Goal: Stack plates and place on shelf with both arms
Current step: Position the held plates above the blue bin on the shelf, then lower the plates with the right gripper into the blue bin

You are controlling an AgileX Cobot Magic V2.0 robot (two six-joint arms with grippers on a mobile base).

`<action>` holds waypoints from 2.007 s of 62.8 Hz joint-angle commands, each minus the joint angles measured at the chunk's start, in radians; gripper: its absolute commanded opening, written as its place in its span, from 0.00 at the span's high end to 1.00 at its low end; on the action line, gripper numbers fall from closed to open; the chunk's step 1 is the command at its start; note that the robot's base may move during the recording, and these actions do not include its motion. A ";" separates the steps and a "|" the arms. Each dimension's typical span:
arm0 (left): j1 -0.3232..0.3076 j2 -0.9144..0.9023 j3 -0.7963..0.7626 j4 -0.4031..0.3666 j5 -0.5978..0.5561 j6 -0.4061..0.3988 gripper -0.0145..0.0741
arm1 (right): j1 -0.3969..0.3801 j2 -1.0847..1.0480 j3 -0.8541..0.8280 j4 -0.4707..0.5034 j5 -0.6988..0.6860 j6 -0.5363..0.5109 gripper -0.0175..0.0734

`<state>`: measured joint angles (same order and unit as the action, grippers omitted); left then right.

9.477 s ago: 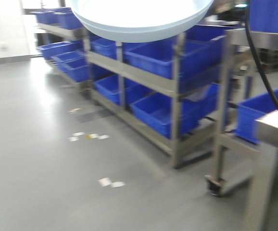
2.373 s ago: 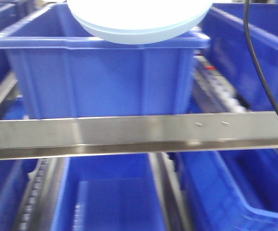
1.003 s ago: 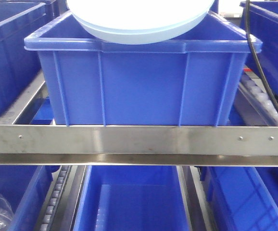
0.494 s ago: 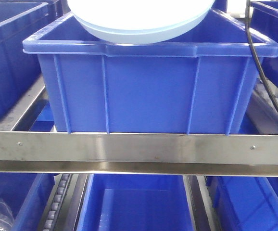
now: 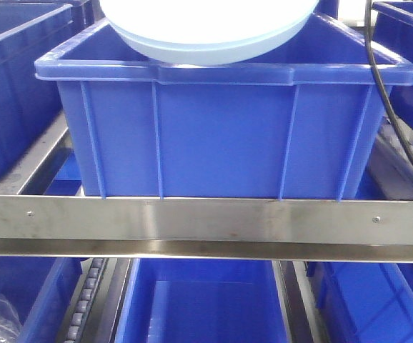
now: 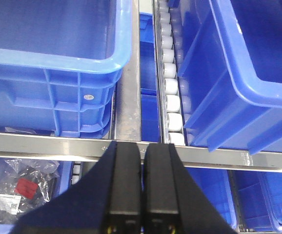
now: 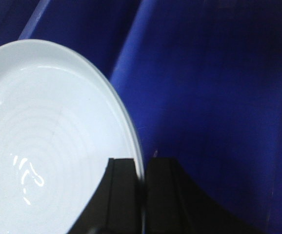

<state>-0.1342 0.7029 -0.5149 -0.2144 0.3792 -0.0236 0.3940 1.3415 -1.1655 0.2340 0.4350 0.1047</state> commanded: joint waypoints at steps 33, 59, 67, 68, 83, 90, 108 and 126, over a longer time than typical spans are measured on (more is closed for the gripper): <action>0.000 -0.002 -0.028 -0.009 -0.077 -0.005 0.73 | 0.001 -0.035 -0.034 0.013 -0.108 -0.004 0.77; 0.000 -0.002 -0.028 -0.009 -0.077 -0.005 0.73 | -0.054 0.021 -0.059 0.019 -0.134 -0.004 0.77; 0.000 -0.002 -0.028 -0.009 -0.077 -0.005 0.73 | -0.085 0.056 -0.099 0.030 -0.131 -0.004 0.77; 0.000 -0.002 -0.028 -0.009 -0.077 -0.005 0.73 | -0.088 0.061 -0.106 0.031 -0.133 -0.004 0.77; 0.000 -0.002 -0.028 -0.009 -0.077 -0.005 0.73 | -0.097 0.171 -0.215 0.031 -0.142 -0.004 0.77; 0.000 -0.002 -0.028 -0.009 -0.077 -0.005 0.73 | -0.097 0.240 -0.292 0.031 -0.146 -0.004 0.77; 0.000 -0.002 -0.028 -0.009 -0.077 -0.005 0.73 | -0.124 0.431 -0.514 0.031 -0.144 -0.004 0.77; 0.000 -0.002 -0.028 -0.009 -0.077 -0.005 0.73 | -0.139 0.583 -0.642 0.031 -0.136 -0.004 0.77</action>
<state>-0.1342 0.7029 -0.5149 -0.2144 0.3792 -0.0236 0.2643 1.9633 -1.7536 0.2470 0.3873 0.1047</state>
